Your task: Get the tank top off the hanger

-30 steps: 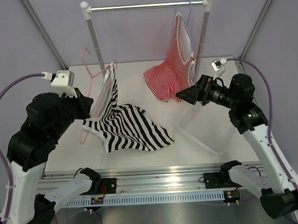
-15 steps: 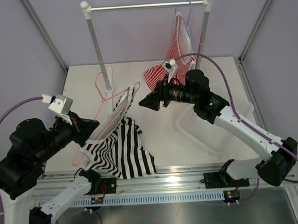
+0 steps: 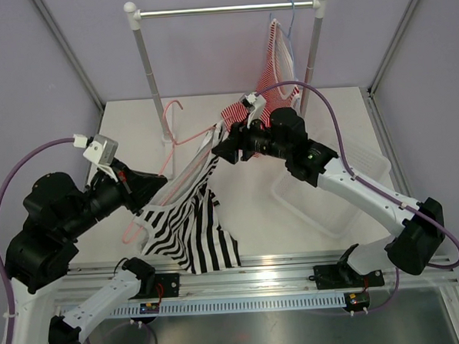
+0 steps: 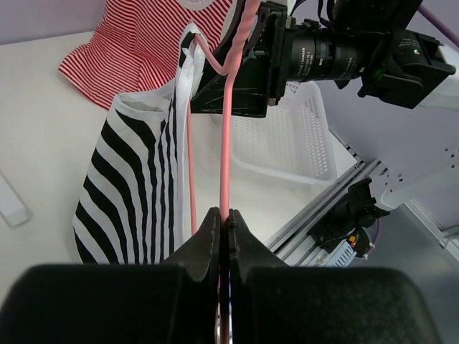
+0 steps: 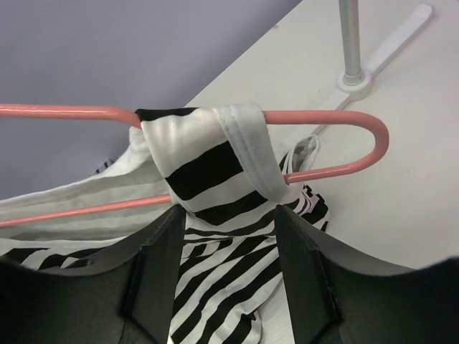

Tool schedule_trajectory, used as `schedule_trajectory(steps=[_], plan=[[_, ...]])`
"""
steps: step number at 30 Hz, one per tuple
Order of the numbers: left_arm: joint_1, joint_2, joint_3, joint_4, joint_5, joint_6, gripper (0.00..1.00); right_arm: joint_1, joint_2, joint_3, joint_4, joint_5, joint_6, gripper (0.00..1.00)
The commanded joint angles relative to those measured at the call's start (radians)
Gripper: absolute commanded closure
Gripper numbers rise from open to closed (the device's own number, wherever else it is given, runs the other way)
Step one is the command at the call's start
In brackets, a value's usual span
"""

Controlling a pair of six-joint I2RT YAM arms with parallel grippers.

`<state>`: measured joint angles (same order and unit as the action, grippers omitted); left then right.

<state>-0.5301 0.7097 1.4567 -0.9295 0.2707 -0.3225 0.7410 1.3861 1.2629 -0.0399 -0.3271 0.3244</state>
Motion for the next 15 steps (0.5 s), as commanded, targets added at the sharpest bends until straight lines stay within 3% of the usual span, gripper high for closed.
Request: schedule_trajectory(steps=[1, 11, 15], plan=[[-0.004, 0.016, -0.004, 0.098, 0.045, -0.013, 1.0, 0.012, -0.001, 0.056, 0.028, 0.048, -0.035, 0.4], [-0.004, 0.036, -0.042, 0.096, 0.008, -0.007, 1.0, 0.018, -0.021, 0.047, 0.066, 0.1, -0.041, 0.43], [-0.004, 0.033, -0.036, 0.112, 0.039, -0.012, 1.0, 0.018, 0.005, 0.069, 0.054, 0.152, -0.039, 0.54]])
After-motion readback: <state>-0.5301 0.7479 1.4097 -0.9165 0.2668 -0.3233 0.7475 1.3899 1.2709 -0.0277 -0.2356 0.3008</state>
